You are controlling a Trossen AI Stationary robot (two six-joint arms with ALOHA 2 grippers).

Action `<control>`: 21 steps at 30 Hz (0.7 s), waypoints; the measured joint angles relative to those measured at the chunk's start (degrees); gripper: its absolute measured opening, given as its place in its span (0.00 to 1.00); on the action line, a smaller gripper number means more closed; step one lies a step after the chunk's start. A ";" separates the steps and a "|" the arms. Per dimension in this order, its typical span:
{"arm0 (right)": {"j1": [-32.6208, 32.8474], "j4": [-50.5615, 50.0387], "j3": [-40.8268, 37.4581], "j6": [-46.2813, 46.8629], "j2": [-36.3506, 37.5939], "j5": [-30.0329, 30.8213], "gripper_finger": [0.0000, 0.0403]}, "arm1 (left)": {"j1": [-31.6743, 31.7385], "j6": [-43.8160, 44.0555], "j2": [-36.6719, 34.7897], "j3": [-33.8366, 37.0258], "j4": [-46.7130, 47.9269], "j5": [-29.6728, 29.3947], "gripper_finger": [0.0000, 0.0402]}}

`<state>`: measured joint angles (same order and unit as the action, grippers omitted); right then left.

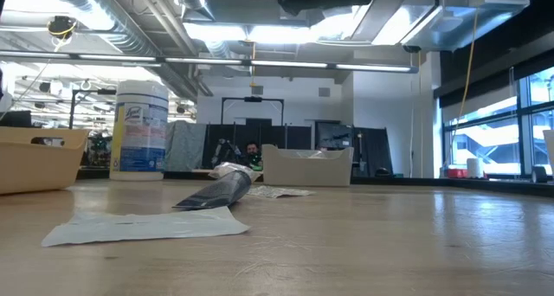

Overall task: Pick & Place Travel size toiletries
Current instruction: Put the blue shaving cream into the white bin, then put the white bandage pack into the yellow bin

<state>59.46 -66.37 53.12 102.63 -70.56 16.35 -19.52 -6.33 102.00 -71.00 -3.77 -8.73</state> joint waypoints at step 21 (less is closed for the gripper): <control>-7.30 1.41 0.00 -16.16 5.06 20.11 0.14 | -0.30 12.04 0.00 0.00 23.59 -5.11 0.57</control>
<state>52.16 -64.96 53.12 86.46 -65.49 36.46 -19.82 5.70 102.00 -71.00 19.82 -13.84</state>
